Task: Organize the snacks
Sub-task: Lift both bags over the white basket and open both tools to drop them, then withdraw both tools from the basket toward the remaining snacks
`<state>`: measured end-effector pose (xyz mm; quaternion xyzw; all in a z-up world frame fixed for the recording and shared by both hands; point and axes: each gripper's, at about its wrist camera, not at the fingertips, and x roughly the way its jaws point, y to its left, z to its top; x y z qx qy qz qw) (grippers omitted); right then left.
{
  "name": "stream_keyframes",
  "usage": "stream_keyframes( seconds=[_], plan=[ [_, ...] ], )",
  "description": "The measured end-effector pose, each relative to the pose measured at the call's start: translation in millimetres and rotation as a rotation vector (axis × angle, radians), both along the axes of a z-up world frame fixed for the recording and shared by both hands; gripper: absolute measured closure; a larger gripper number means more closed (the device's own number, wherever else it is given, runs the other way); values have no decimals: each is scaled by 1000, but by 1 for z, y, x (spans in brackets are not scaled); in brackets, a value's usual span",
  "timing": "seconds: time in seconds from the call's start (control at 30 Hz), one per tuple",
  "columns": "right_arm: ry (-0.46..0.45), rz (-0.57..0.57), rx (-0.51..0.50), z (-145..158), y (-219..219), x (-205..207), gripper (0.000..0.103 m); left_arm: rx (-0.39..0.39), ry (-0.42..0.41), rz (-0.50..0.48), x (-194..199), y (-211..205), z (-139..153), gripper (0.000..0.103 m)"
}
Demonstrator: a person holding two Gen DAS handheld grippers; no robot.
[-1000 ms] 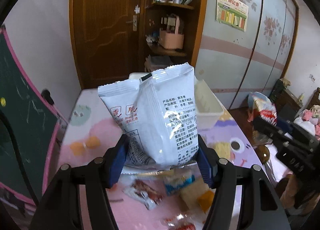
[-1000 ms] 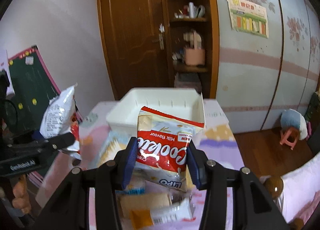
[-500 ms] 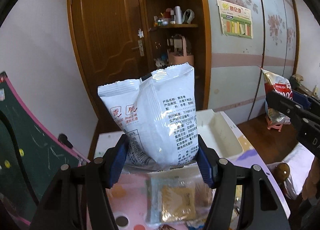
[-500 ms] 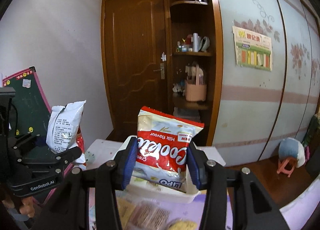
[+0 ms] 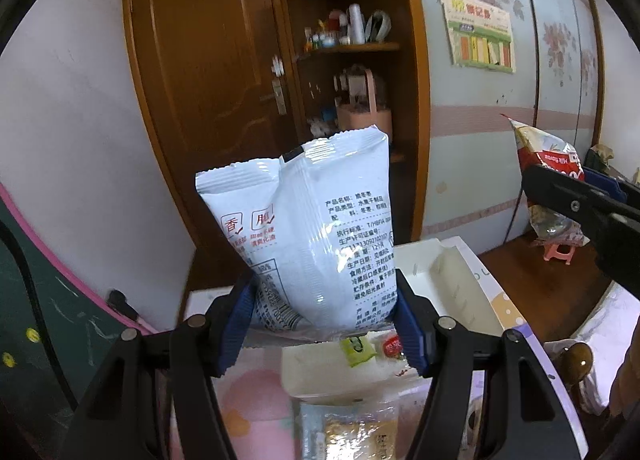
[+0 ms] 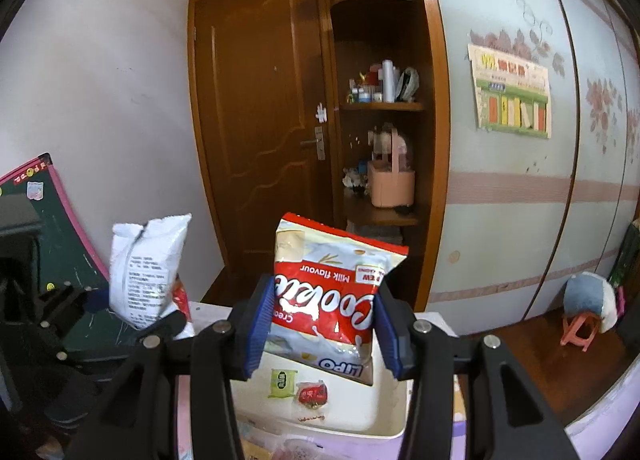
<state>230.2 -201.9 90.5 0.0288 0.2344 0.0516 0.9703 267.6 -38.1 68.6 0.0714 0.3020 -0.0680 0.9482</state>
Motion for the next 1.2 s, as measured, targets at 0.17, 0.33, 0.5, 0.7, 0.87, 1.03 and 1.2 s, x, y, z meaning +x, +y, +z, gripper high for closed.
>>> stream_keyframes(
  seconds=[0.17,0.33,0.5,0.7,0.87,1.03,1.2],
  plan=[
    [96,-3,16,-28,-3,33,56,-3,70,6,35,-1,-31,40],
    [196,-4,40,-62,-8,64,56,-1,136,11,63,-4,-63,40],
    [276,-14,47,-93,-11,87,56,0,194,15,86,-8,-90,40],
    [349,-25,30,-122,-10,109,54,11,245,16,103,-13,-117,39],
    [377,-23,6,-135,-8,120,53,40,270,0,112,-20,-131,30],
    [381,-27,-13,-140,-6,119,45,30,250,5,108,-17,-132,14],
    [377,-23,-18,-138,-6,114,42,30,253,13,101,-14,-131,14]
  ],
)
